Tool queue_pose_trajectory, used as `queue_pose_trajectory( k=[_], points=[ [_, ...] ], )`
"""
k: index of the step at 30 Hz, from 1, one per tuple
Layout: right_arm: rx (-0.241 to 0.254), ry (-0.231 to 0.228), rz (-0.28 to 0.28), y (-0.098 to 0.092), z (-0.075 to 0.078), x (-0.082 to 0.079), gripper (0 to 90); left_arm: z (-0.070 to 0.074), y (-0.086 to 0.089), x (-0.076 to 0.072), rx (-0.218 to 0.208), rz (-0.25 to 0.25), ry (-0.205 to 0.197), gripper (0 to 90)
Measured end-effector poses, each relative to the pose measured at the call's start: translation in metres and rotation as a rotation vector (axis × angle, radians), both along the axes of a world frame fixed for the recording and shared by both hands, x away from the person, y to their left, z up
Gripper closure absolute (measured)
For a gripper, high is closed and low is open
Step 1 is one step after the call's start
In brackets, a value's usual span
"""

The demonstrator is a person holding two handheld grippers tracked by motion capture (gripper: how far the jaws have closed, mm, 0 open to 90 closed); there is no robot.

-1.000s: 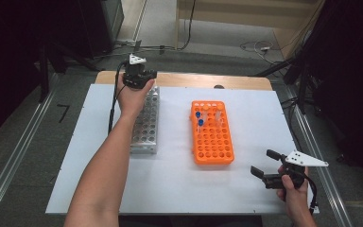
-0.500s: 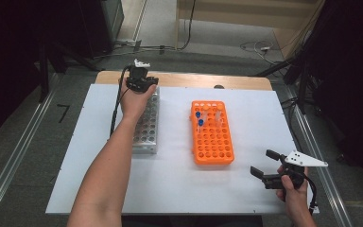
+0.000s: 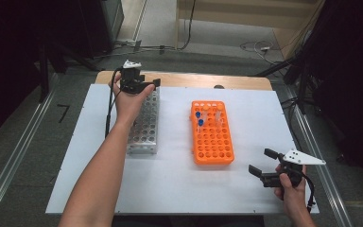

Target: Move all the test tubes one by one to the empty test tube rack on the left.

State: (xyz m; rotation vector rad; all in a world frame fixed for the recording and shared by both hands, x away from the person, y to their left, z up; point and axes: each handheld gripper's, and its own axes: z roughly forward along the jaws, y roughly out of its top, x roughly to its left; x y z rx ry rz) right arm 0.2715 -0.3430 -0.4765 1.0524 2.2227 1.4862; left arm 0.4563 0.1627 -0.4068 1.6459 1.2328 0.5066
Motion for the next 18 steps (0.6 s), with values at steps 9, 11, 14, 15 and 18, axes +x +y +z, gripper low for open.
queue_pose_trajectory(
  k=[9, 11, 14, 15, 18],
  points=[
    [-0.01, 0.006, 0.006, 0.007, 0.001, 0.006, 0.0, 0.007, -0.002, -0.047, -0.04, -0.067, -0.021, 5.2],
    [-0.01, 0.005, 0.005, 0.009, 0.003, 0.006, 0.0, 0.008, -0.004, -0.057, -0.047, -0.09, -0.022, 1.0],
    [-0.01, 0.0, 0.009, 0.013, 0.005, 0.007, 0.0, 0.008, -0.007, -0.074, -0.044, -0.111, -0.03, 0.0],
    [-0.013, 0.001, 0.01, 0.015, 0.006, 0.007, 0.0, 0.007, -0.008, -0.079, -0.045, -0.116, -0.033, 0.0],
    [-0.011, 0.003, 0.012, 0.018, 0.008, 0.01, 0.0, 0.004, -0.01, -0.096, -0.047, -0.13, -0.041, 0.0]
  ],
)
